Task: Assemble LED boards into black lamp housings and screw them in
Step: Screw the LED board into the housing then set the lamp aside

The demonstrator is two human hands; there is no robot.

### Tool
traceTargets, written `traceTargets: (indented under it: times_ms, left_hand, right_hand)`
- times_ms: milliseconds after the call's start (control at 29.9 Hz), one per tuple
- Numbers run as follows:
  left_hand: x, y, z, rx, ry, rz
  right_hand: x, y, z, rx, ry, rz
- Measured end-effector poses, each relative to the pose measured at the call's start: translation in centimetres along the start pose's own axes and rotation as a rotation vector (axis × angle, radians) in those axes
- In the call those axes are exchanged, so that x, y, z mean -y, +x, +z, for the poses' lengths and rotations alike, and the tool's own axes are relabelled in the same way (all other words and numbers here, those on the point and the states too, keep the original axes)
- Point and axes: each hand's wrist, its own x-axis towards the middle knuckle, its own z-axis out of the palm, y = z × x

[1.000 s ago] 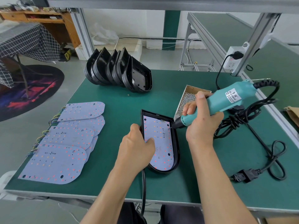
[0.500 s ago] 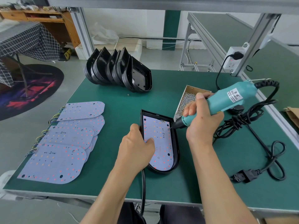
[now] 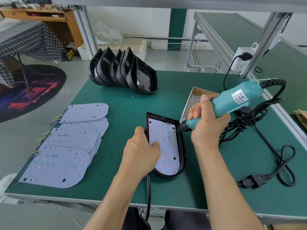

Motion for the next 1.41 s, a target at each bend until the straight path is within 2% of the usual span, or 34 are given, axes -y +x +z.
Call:
traceTargets:
  times_ms: [1005, 1139, 1340, 1407]
  left_hand:
    - [0.1, -0.1, -0.3, 0.026, -0.013, -0.016]
    - [0.2, -0.2, -0.3, 0.034, -0.035, -0.015]
    - [0.4, -0.2, -0.2, 0.018, -0.018, -0.036]
    - [0.6, -0.4, -0.2, 0.001, -0.013, -0.032]
  right_hand:
    - [0.4, 0.3, -0.7, 0.038, 0.011, 0.04]
    - [0.8, 0.5, -0.9, 0.007, 0.078, 0.075]
    - [2.7, -0.5, 0.3, -0.046, -0.016, -0.004]
    - [3.9, -0.4, 0.7, -0.108, -0.014, 0.025]
